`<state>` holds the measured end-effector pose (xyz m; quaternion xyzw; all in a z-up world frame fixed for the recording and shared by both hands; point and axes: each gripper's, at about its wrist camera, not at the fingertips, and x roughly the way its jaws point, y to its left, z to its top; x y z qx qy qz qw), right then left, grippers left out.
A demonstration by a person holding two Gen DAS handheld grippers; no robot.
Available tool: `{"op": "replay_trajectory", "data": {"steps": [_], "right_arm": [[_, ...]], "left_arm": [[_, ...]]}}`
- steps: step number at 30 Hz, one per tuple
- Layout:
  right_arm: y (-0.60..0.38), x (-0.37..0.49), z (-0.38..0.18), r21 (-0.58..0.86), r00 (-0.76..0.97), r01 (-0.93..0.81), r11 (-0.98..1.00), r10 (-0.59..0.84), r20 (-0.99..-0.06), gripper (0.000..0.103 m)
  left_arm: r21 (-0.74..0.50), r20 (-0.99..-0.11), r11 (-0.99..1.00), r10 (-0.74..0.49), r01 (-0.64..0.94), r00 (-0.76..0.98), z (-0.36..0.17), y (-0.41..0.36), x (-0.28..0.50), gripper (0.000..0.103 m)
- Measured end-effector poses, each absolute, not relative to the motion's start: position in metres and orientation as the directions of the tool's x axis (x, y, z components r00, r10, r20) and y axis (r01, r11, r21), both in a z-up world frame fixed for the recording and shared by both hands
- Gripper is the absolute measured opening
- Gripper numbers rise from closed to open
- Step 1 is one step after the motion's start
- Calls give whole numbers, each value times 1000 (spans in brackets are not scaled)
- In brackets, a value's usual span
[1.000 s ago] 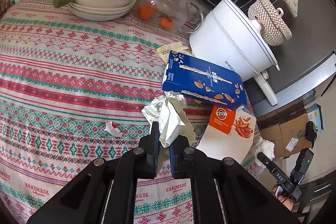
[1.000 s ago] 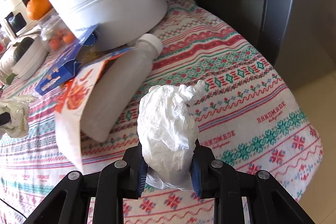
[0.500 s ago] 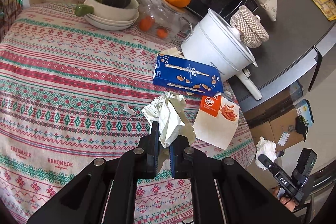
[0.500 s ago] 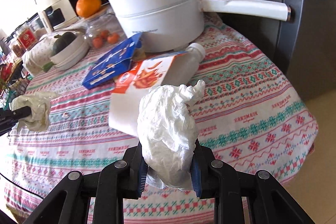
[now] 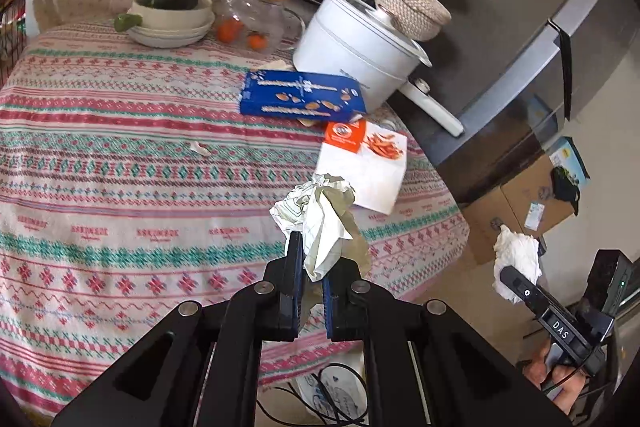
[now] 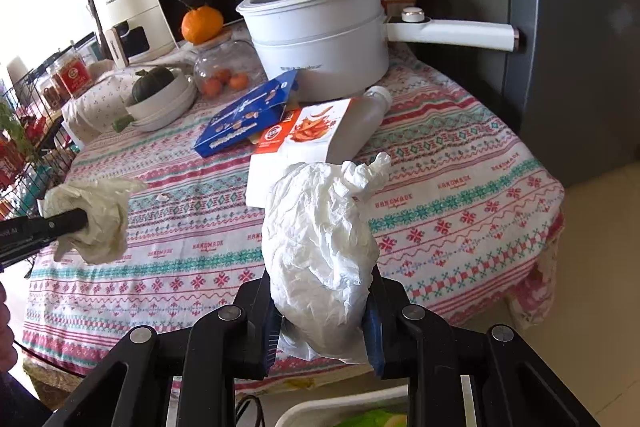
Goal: Collect trash
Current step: 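Carry the foil wrapper and white tissue with both tools over the white bin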
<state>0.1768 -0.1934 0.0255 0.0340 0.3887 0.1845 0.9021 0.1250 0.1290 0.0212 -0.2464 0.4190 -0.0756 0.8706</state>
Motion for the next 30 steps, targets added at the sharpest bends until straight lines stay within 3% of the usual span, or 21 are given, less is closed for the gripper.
{"op": "replay_trajectory", "data": {"steps": [14,30], "right_arm": [[-233,104,21,299,636,-238,924,381,-671,31],[-265,75,-25,272,567,-78,959,267,-779,35]], "left_arm": [[-471,-713,860,-503,198,488,10,13,68,8],[-491,-772,801,-582,343,255,-51,-84,57,12]]}}
